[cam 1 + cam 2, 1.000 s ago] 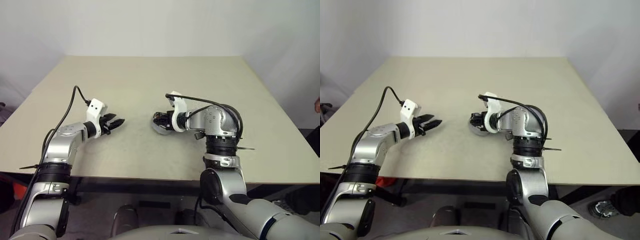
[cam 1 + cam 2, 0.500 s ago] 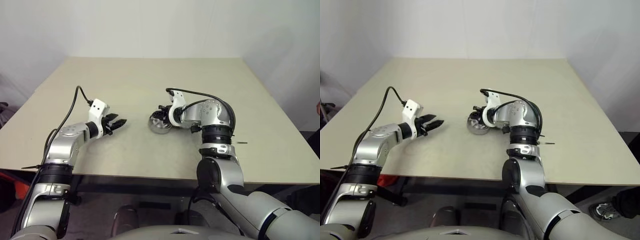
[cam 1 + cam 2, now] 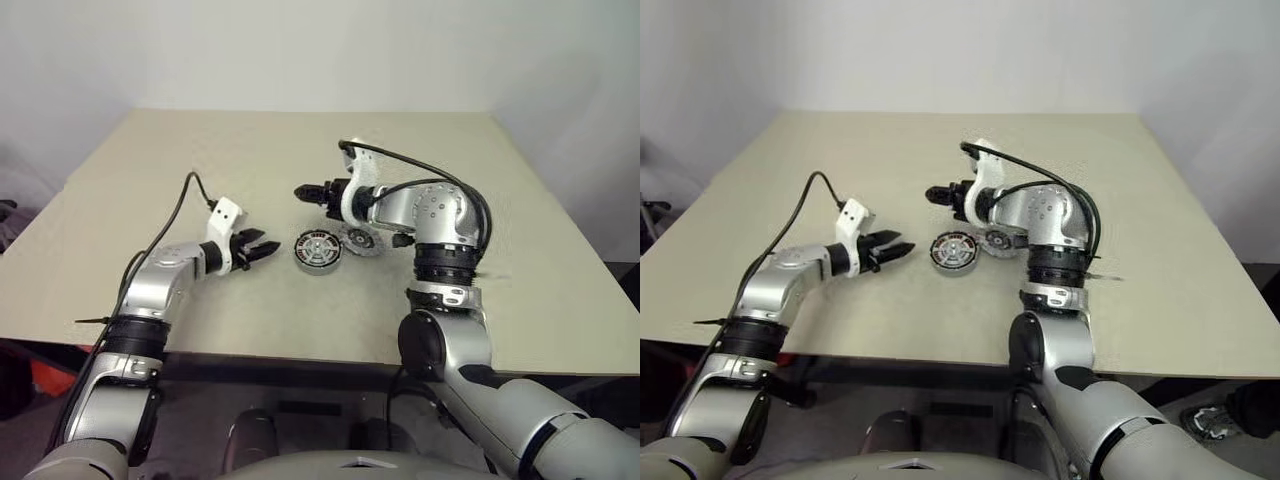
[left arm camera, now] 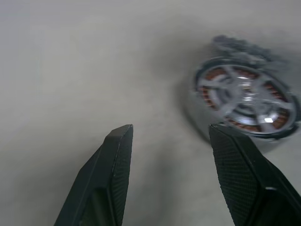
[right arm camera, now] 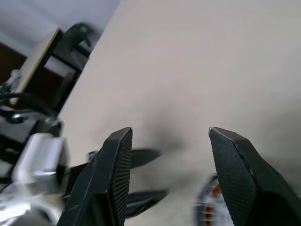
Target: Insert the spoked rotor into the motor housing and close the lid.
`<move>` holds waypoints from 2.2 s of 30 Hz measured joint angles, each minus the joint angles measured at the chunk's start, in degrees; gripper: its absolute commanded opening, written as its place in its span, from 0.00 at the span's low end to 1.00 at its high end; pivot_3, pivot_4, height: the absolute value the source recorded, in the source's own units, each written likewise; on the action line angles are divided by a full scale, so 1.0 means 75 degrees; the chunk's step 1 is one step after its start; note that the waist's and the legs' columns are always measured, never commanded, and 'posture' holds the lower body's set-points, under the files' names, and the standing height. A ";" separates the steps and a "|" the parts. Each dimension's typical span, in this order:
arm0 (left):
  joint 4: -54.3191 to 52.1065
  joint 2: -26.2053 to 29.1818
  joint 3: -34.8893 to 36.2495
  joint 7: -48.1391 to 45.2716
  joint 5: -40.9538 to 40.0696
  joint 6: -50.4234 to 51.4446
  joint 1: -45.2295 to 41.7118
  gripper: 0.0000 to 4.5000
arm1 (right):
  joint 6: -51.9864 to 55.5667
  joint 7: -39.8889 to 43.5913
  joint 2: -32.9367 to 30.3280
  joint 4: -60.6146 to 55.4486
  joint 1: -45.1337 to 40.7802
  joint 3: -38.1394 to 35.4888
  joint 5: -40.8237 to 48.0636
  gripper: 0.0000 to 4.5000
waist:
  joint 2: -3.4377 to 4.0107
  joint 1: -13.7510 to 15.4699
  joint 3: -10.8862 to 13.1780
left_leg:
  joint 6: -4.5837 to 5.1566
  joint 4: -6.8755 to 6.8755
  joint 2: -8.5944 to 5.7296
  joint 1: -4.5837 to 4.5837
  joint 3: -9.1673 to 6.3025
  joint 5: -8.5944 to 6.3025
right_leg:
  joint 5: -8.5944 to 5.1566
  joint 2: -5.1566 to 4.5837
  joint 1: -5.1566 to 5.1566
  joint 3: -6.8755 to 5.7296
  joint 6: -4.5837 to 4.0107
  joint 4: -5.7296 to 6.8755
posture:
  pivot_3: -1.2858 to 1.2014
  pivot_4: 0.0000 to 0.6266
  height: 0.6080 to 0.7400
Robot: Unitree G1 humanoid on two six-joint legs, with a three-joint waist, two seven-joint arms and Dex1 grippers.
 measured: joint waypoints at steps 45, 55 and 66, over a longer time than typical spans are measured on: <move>0.0718 -0.0213 -0.0645 -0.0746 0.0259 -0.0100 -0.0606 0.61 | -0.0773 -0.0680 0.0016 0.0862 0.1672 -0.2930 0.0808 0.99 | 0.0007 0.0040 0.0001 | -0.0032 0.0007 0.0005 0.0073 0.0009 0.0021 | -0.0039 -0.0005 0.0044 0.0003 0.0018 0.0022 | 0.52 0.00 1.00; 0.0681 -0.0163 -0.0637 -0.0685 0.0257 -0.0099 -0.0577 0.61 | -0.1968 -0.0340 -0.0208 0.2538 0.0997 -0.2676 0.1072 0.99 | 0.0008 0.0035 0.0002 | -0.0014 0.0001 0.0003 0.0031 0.0010 0.0010 | -0.0006 -0.0003 0.0008 0.0000 -0.0045 0.0018 | 0.52 0.00 1.00; 0.0639 -0.0142 -0.0632 -0.0577 0.0263 -0.0100 -0.0570 0.61 | -0.2623 0.0860 -0.0343 0.3330 0.0457 -0.1736 0.1425 0.99 | 0.0010 0.0040 0.0003 | 0.0003 0.0011 0.0006 -0.0016 0.0008 0.0002 | -0.0005 -0.0003 -0.0025 -0.0007 -0.0047 0.0015 | 0.52 0.00 1.00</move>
